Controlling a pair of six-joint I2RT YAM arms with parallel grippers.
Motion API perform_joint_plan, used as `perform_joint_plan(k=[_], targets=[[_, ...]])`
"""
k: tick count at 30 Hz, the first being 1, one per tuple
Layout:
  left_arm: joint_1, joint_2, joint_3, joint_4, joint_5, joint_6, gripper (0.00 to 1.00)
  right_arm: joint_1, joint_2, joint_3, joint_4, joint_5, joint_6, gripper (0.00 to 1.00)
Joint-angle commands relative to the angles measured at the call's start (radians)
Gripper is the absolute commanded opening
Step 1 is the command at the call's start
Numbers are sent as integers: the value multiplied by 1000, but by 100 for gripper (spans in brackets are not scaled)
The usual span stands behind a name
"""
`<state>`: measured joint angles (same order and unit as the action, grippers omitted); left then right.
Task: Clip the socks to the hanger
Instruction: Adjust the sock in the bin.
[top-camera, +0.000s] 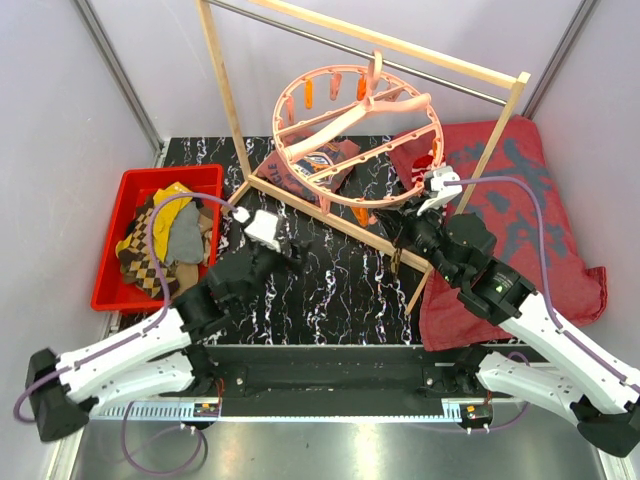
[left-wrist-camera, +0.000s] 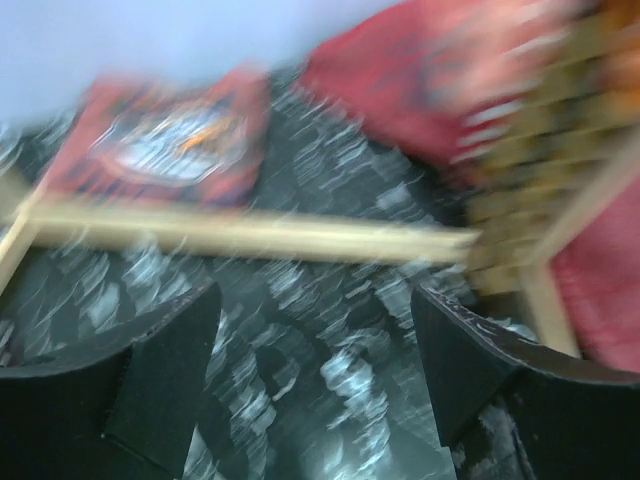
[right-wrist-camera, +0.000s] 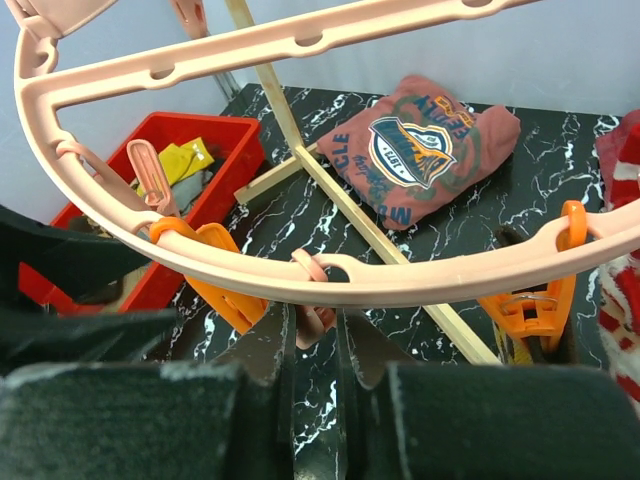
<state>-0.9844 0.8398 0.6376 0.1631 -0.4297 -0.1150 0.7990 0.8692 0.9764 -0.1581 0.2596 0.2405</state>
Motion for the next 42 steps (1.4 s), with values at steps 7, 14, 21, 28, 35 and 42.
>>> perform_joint_plan(k=[7,14,21,28,35,42], targets=[[554,-4,141,-617,29,-210,80,8,2,31,-6,29,-7,0],[958,305,327,-625,126,-138,76,6,7,39,-12,9,-17,0],[1150,657,600,-608,97,-176,66,6,2,38,-15,-16,-21,0],[1263,933,774,-577,68,-221,56,6,7,27,-17,-39,-24,0],[1325,1102,895,-571,120,-226,50,6,16,24,-29,-40,-23,0],[1354,1160,935,-576,180,-224,42,8,31,35,-63,-45,-18,0]])
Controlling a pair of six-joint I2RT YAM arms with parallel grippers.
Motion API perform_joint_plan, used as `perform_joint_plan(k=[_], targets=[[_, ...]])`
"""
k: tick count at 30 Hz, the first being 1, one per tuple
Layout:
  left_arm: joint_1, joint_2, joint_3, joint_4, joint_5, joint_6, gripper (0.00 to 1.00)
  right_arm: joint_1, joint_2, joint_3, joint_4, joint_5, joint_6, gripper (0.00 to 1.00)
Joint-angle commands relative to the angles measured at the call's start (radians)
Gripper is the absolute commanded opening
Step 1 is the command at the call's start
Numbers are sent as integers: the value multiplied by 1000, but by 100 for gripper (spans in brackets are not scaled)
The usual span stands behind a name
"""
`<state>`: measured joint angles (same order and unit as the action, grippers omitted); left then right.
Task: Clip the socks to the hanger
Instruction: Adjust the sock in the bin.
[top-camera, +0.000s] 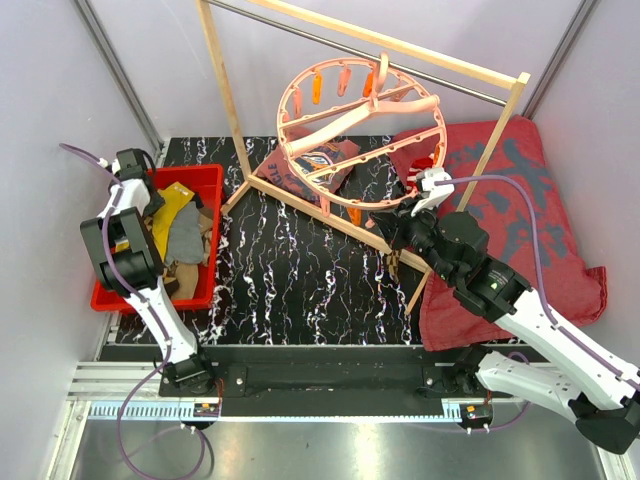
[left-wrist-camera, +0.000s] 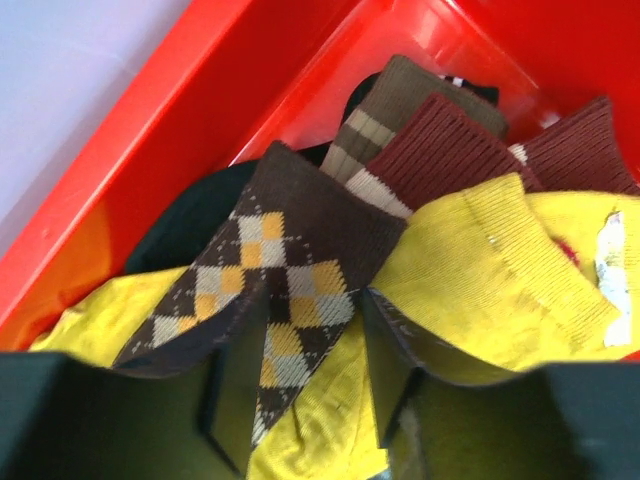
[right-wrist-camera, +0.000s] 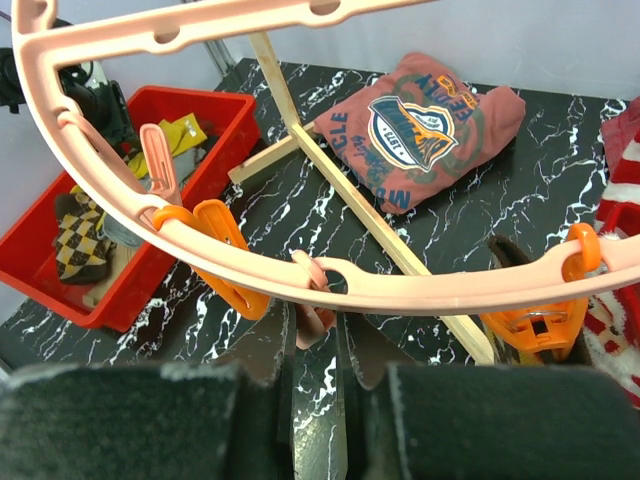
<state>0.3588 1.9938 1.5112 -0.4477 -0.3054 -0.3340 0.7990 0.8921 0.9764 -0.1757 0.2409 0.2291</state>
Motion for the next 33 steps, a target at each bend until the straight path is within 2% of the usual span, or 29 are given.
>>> perform_joint_plan(k=[1,3,4,7,8,14,27,33], targets=[[9,3,63,35,66,-7,36,6,11,36,-47,-26,-7,0],[9,2,61,34,84,-13,28,6,14,39,-51,-28,-2,0],[9,-6,58,33,86,-14,19,6,18,44,-54,-31,-1,0],[8,-36,40,37,84,-23,2,6,22,51,-57,-32,1,0],[8,-42,34,38,97,-22,0,6,22,53,-59,-32,0,0],[2,-148,-14,38,98,-28,0,6,27,61,-64,-32,-2,0],[-78,-565,-129,61,43,33,0,6,31,73,-59,-26,-17,0],[-109,-529,-196,41,103,46,0,6,27,71,-54,-20,-13,0]])
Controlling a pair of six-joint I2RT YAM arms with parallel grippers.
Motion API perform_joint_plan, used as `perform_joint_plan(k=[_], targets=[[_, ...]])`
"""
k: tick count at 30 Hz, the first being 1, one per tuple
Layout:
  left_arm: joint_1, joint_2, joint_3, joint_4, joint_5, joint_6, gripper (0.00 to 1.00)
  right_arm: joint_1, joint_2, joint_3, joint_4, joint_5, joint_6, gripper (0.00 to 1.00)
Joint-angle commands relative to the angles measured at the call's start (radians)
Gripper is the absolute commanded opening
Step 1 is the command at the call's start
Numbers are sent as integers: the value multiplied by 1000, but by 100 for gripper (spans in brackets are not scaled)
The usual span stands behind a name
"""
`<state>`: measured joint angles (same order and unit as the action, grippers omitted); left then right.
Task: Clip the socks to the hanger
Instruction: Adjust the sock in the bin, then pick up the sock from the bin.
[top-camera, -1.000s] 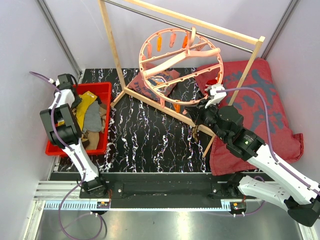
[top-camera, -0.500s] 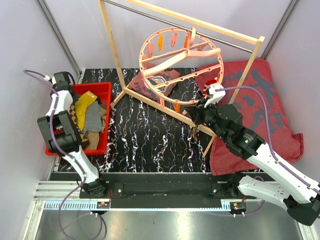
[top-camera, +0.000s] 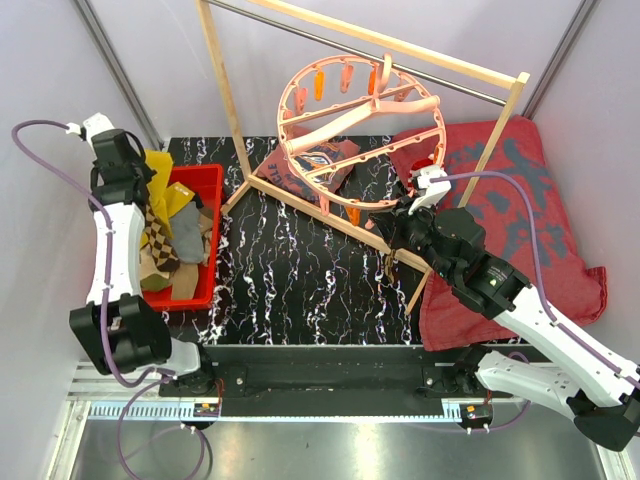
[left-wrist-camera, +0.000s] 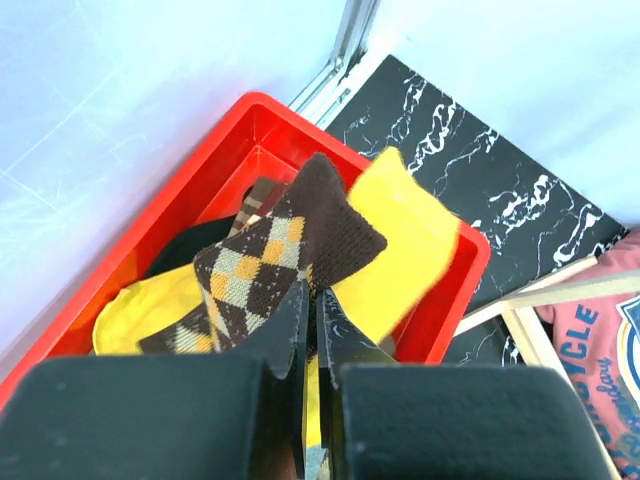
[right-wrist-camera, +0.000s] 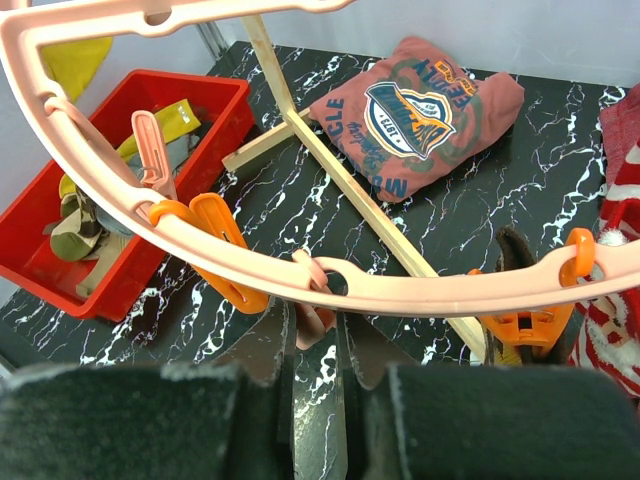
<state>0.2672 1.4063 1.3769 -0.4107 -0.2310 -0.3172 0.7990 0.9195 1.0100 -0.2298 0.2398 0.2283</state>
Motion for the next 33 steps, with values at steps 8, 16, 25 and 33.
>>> perform_joint_plan(k=[8,16,25,33], targets=[[-28,259,-52,13,153,38,9,6,2,48,0,-19,-7,0],[-31,368,-7,23,154,55,34,6,-8,50,-2,-22,-21,0],[-28,428,57,6,79,64,42,8,-14,42,6,-20,-35,0],[-29,461,59,-8,-19,76,31,8,-8,38,10,-19,-43,0]])
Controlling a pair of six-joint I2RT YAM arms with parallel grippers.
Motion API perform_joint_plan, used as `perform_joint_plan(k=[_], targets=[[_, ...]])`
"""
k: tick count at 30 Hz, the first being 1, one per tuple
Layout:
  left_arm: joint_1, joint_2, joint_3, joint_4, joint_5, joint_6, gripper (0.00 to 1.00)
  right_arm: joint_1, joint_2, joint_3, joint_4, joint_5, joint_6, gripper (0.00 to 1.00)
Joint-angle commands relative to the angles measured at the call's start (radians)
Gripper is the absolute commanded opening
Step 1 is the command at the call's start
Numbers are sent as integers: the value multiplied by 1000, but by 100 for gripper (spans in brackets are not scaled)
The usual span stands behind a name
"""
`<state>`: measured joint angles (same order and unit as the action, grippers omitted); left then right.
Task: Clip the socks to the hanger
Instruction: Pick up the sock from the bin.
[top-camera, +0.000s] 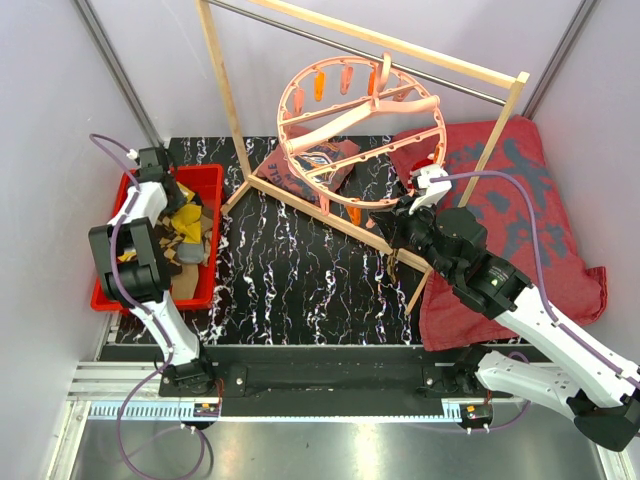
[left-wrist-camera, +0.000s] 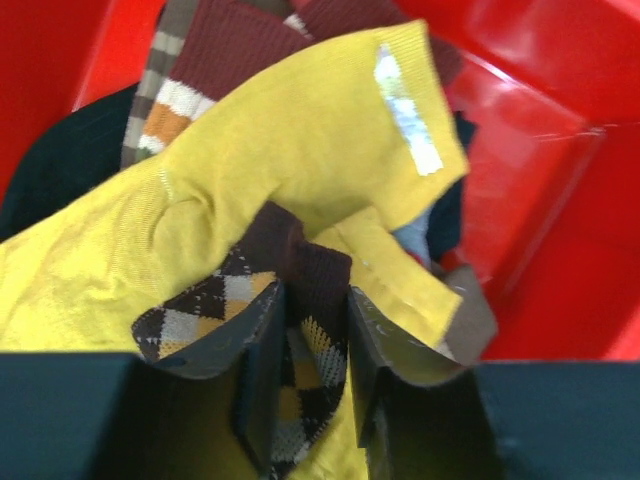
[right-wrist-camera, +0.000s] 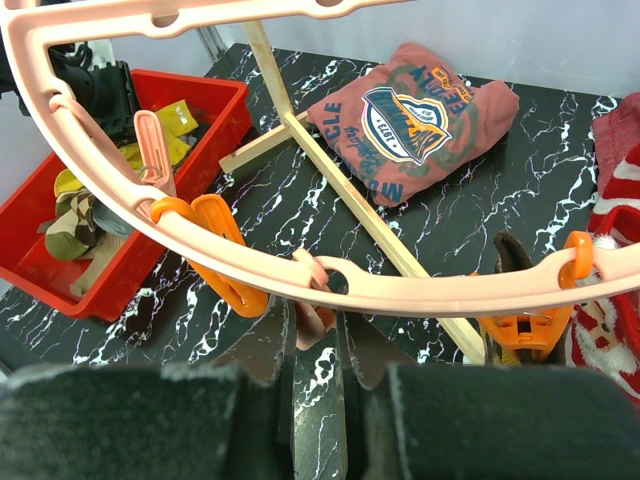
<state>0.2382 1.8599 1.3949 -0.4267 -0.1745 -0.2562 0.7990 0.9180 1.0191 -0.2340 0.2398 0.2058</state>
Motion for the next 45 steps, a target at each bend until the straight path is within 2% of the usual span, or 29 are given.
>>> perform_joint_plan(k=[1,6,9,18,20,23,32,39,41,42,45], targets=[[0,1,42,8,-79,14,30,6,-4,27,13,-20,-19,0],[0,-37,50,16,-108,12,25,6,-5,26,15,-22,-16,0],[1,-60,49,28,-121,8,17,6,-7,24,16,-23,-13,0],[3,-88,49,31,-134,0,15,6,-13,22,16,-25,-14,0],[1,-114,49,31,-144,5,11,6,-13,24,16,-25,-13,0],[1,-148,56,31,-158,12,12,8,-13,26,16,-28,-16,0],[1,-128,23,35,-77,-20,26,6,-18,24,18,-31,-16,0],[10,-122,-14,51,-83,-31,24,6,-18,19,21,-27,-20,0],[13,-133,-23,54,-89,-32,22,6,-19,18,21,-28,-22,0],[15,-148,-36,63,-91,-31,14,6,-18,18,22,-25,-22,0],[15,-189,-45,65,-100,-28,3,6,-19,16,24,-27,-23,0]])
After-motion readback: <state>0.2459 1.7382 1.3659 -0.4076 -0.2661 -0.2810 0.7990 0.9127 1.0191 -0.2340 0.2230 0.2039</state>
